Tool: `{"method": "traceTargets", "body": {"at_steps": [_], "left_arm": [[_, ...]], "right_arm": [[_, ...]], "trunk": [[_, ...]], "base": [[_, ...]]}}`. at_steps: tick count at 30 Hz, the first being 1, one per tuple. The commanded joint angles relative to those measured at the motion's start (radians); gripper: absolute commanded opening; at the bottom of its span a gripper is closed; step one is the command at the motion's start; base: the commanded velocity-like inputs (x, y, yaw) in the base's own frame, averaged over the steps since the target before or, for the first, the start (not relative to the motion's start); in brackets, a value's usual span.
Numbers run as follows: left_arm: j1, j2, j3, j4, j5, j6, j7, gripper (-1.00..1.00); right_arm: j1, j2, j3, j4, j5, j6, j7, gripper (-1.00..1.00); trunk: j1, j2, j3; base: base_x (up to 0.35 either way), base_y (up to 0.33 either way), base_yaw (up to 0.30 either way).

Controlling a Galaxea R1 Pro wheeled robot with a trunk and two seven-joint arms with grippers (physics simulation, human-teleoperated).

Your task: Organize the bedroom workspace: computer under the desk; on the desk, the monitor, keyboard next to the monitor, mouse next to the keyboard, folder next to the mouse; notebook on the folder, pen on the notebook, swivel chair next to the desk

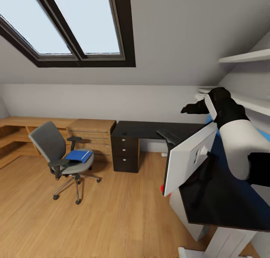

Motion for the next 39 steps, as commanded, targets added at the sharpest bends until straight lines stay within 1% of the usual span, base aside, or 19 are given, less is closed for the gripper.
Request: {"method": "traceTargets", "body": {"at_steps": [1,5,8,13,19,26,29,34,39], "left_arm": [[0.0,-0.001,0.004,-0.002,-0.005,-0.001,0.001,1.0],[0.0,-0.001,0.004,-0.002,-0.004,-0.001,0.001,1.0],[0.0,-0.001,0.004,-0.002,-0.004,-0.001,0.001,1.0],[0.0,-0.001,0.004,-0.002,-0.004,-0.001,0.001,1.0],[0.0,-0.001,0.003,-0.003,-0.005,-0.001,0.001,1.0],[0.0,-0.001,0.003,-0.002,-0.005,-0.001,0.001,1.0],[0.0,-0.001,0.003,-0.003,-0.005,-0.001,0.001,1.0],[0.0,-0.001,0.003,-0.002,-0.004,-0.001,0.001,1.0],[0.0,-0.001,0.003,-0.002,-0.004,-0.001,0.002,1.0]], "right_arm": [[0.0,-0.005,0.002,-0.001,0.004,0.004,0.007,1.0],[0.0,-0.028,0.002,-0.002,0.003,0.004,0.007,1.0],[0.0,-0.037,0.002,-0.002,0.002,0.005,0.007,1.0],[0.001,-0.041,0.002,0.0,0.002,0.005,0.007,1.0],[0.011,-0.043,0.002,0.002,0.002,0.003,0.009,1.0],[0.05,-0.049,0.002,0.001,0.0,-0.006,0.011,1.0],[0.071,-0.05,0.002,0.001,-0.001,-0.023,0.011,1.0],[0.123,-0.051,0.001,0.001,-0.002,-0.087,0.011,1.0],[0.182,-0.056,-0.002,0.001,-0.001,-0.202,0.006,1.0]], "trunk": [[0.0,-0.001,-0.001],[0.0,-0.001,-0.001],[0.0,-0.001,-0.001],[0.0,-0.001,-0.001],[0.0,-0.001,-0.001],[0.0,-0.001,-0.001],[0.0,-0.001,-0.001],[0.0,-0.001,-0.001],[0.0,-0.001,-0.001]], "base": [[-0.242,-0.175,0.0],[-0.246,-0.178,0.0],[-0.249,-0.18,0.0],[-0.25,-0.159,0.0],[-0.263,-0.039,0.0],[-0.27,-0.006,0.0],[-0.271,-0.001,0.0],[-0.251,0.0,0.0],[-0.148,0.0,0.0]]}}
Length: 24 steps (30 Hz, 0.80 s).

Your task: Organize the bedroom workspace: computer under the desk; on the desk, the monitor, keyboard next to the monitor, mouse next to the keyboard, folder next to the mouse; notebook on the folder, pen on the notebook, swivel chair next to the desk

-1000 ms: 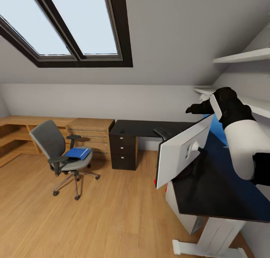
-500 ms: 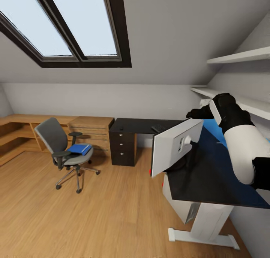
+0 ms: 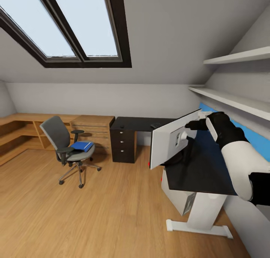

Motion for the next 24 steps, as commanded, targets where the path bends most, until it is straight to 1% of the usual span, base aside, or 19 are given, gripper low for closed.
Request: {"method": "traceTargets", "body": {"at_steps": [1,2,4,6,8,10,11,15,16,18,19,21,22,24], "left_arm": [[0.0,-0.001,0.004,-0.002,-0.005,0.0,0.001,1.0],[0.0,-0.001,0.004,-0.002,-0.005,0.0,0.001,1.0],[0.0,-0.001,0.004,-0.002,-0.005,0.0,0.001,1.0],[0.0,-0.002,0.004,-0.002,-0.005,0.0,0.0,1.0],[0.0,-0.002,0.004,-0.002,-0.004,0.0,0.0,1.0],[0.0,-0.002,0.004,-0.002,-0.004,0.0,0.0,1.0],[0.0,-0.002,0.004,-0.001,-0.004,0.0,-0.001,1.0],[0.0,-0.002,0.004,-0.001,-0.003,0.001,-0.003,1.0],[0.0,-0.002,0.004,-0.001,-0.003,0.001,-0.004,1.0],[0.0,-0.003,0.004,-0.001,-0.004,0.001,-0.004,1.0],[0.0,-0.003,0.003,-0.001,-0.004,0.001,-0.004,1.0],[0.0,-0.003,0.003,-0.001,-0.004,0.001,-0.005,1.0],[0.0,-0.003,0.003,-0.001,-0.005,0.001,-0.005,1.0],[0.0,-0.003,0.003,-0.001,-0.005,0.001,-0.005,1.0]], "right_arm": [[0.007,-0.004,0.001,-0.001,0.004,-0.009,0.005,1.0],[0.023,-0.012,0.0,0.0,0.003,-0.029,0.005,1.0],[0.043,-0.02,-0.001,0.0,0.002,-0.046,0.005,1.0],[0.075,-0.028,-0.002,0.0,0.0,-0.076,0.006,1.0],[0.11,-0.036,-0.003,0.0,0.0,-0.129,0.004,1.0],[0.127,-0.042,-0.004,0.0,0.0,-0.158,0.004,1.0],[0.145,-0.049,-0.008,0.001,-0.001,-0.186,0.003,1.0],[0.212,-0.06,-0.034,0.001,-0.001,-0.272,0.003,1.0],[0.232,-0.062,-0.048,0.002,-0.001,-0.303,0.003,1.0],[0.25,-0.062,-0.063,0.002,-0.001,-0.33,0.003,1.0],[0.265,-0.063,-0.077,0.002,0.0,-0.355,0.003,1.0],[0.28,-0.063,-0.088,0.003,0.0,-0.377,0.003,1.0],[0.294,-0.063,-0.097,0.007,0.0,-0.4,0.002,1.0],[0.305,-0.062,-0.102,0.015,0.0,-0.426,0.0,1.0]], "trunk": [[0.0,-0.001,-0.001],[0.0,-0.001,-0.001],[0.0,-0.001,-0.001],[0.0,-0.001,-0.001],[0.0,-0.001,-0.001],[0.0,-0.001,-0.001],[0.0,-0.001,-0.001],[0.0,-0.001,-0.001],[0.0,-0.001,-0.001],[0.0,-0.001,-0.001],[0.0,-0.001,-0.001],[0.0,-0.001,-0.001],[0.0,-0.001,-0.001],[0.0,-0.001,-0.001]], "base": [[-0.06,0.0,0.0],[-0.038,0.0,0.0],[-0.028,0.0,0.0],[-0.014,0.0,0.0],[-0.007,0.0,0.0],[-0.004,0.0,0.0],[-0.002,0.0,0.0],[-0.001,0.0,0.0],[0.0,0.0,0.0],[0.0,0.0,0.0],[0.0,0.0,0.0],[0.0,0.0,0.0],[0.0,0.0,0.0],[0.0,0.0,0.0]]}}
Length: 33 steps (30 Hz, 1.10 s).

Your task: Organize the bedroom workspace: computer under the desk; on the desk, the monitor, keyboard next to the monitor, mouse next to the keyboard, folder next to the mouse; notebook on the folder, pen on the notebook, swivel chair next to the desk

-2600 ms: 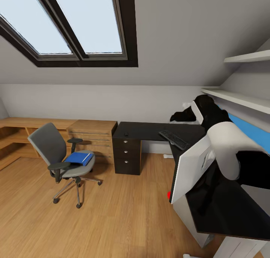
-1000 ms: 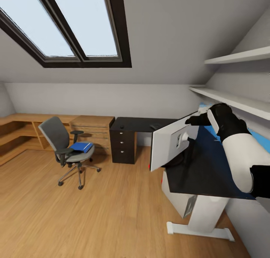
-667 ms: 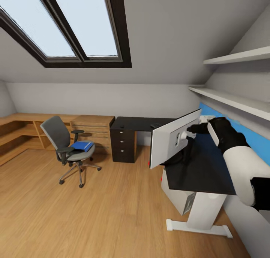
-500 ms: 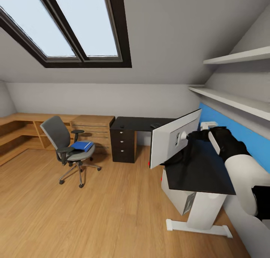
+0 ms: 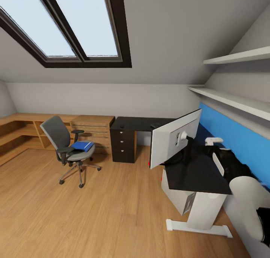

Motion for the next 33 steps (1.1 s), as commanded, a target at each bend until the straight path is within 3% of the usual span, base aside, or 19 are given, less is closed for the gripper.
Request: {"method": "traceTargets", "body": {"at_steps": [1,5,9,16,24,33], "left_arm": [[0.0,0.0,0.004,-0.002,-0.004,0.0,0.0,1.0],[0.0,-0.002,0.003,-0.001,-0.005,0.002,0.0,1.0],[0.0,-0.006,0.002,-0.001,-0.006,0.001,-0.001,1.0],[0.0,-0.006,0.001,-0.001,-0.006,0.0,-0.001,1.0],[0.0,-0.007,0.002,-0.002,-0.006,-0.001,0.0,1.0],[0.0,-0.005,0.002,-0.007,-0.004,-0.002,0.002,1.0]], "right_arm": [[0.007,0.002,-0.008,0.012,0.004,-0.025,-0.003,1.0],[0.016,0.007,-0.012,0.075,0.001,-0.108,-0.069,1.0],[0.019,0.02,-0.014,0.21,-0.038,-0.303,-0.162,1.0],[0.02,0.049,-0.014,0.353,-0.066,-0.597,-0.197,1.0],[0.02,0.064,-0.014,0.456,-0.069,-0.73,-0.229,1.0],[0.02,0.077,-0.014,0.511,-0.071,-0.796,-0.234,1.0]], "trunk": [[0.001,-0.002,-0.001],[0.001,-0.002,-0.001],[0.001,-0.002,-0.001],[0.001,-0.002,-0.001],[0.001,-0.002,-0.001],[0.001,-0.002,-0.001]], "base": [[0.0,0.0,0.0],[0.0,0.0,0.0],[0.0,0.0,0.0],[0.0,0.0,0.0],[0.0,0.0,0.0],[0.0,0.0,0.0]]}}
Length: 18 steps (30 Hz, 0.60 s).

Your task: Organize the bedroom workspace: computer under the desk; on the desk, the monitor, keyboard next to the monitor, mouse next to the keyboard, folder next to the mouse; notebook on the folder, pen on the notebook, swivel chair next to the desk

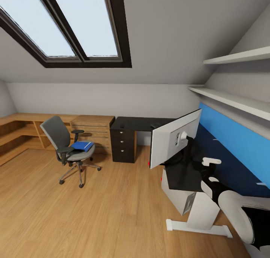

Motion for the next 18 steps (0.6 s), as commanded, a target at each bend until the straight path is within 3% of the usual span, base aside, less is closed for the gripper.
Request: {"method": "traceTargets", "body": {"at_steps": [1,8,18], "left_arm": [[0.0,0.0,0.004,-0.002,-0.004,-0.001,0.001,1.0],[0.0,0.0,0.005,-0.011,-0.004,-0.001,0.0,1.0],[0.0,0.002,0.005,-0.014,-0.005,-0.001,0.0,1.0]], "right_arm": [[-0.001,0.001,-0.005,0.006,-0.003,-0.006,0.003,1.0],[-0.001,0.002,-0.005,0.068,-0.001,-0.03,0.004,1.0],[0.033,0.021,-0.004,0.09,0.003,-0.132,0.007,1.0]], "trunk": [[0.001,-0.002,-0.001],[0.001,-0.002,-0.001],[0.001,-0.002,-0.001]], "base": [[0.0,0.0,0.0],[0.0,0.0,0.0],[0.0,0.0,0.0]]}}
